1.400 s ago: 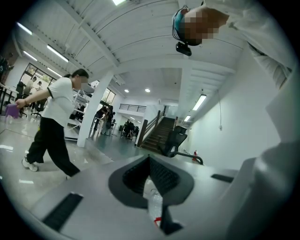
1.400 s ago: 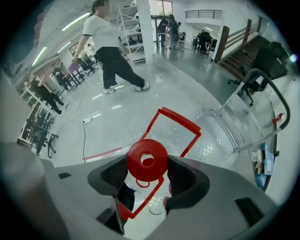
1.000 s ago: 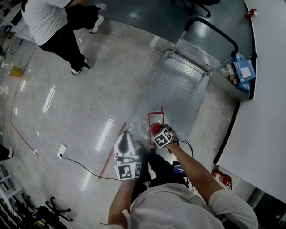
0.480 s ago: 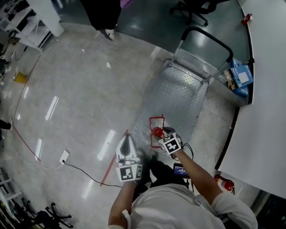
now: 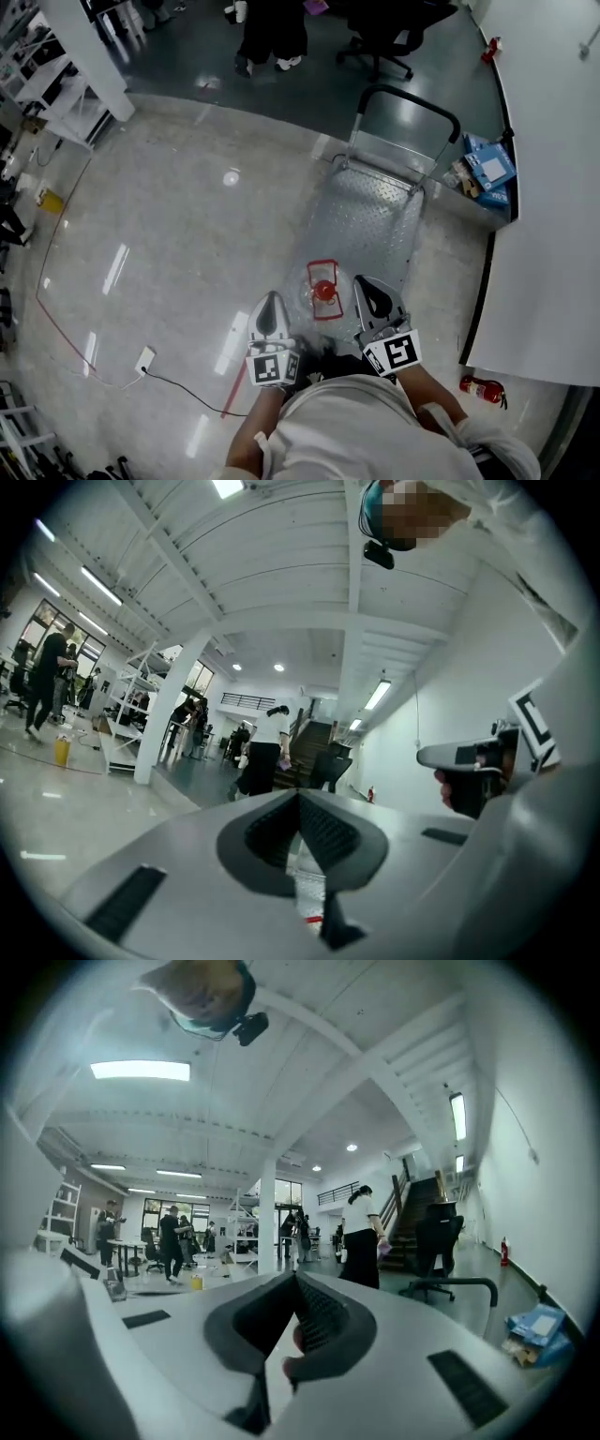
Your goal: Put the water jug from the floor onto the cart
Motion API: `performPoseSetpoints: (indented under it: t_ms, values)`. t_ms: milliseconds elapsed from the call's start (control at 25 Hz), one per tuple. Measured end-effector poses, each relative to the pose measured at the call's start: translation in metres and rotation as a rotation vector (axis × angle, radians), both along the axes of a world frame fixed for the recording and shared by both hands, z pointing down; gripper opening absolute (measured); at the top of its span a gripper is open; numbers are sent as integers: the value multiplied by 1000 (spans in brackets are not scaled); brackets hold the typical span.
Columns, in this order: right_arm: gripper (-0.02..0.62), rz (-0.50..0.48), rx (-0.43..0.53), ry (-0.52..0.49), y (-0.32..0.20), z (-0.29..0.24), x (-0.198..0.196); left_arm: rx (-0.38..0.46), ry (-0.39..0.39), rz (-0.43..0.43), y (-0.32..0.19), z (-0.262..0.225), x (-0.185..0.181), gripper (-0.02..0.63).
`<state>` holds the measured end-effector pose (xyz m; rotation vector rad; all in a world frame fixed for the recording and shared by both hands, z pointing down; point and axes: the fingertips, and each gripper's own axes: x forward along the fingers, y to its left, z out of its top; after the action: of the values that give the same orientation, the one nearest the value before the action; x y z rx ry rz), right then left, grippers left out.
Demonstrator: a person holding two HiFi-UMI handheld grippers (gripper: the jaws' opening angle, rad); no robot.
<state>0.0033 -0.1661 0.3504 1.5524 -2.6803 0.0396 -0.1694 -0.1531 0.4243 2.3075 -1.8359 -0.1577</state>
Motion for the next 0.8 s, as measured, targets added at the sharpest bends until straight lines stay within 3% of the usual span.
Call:
performPoseSetpoints:
  t_ms: [320, 800]
  values:
    - [12, 62, -57, -17, 32, 28, 6, 49, -2, 64, 17, -30, 19, 3]
    - [12, 65, -61, -27, 27, 28, 10, 72, -8, 66, 21, -38, 20, 3]
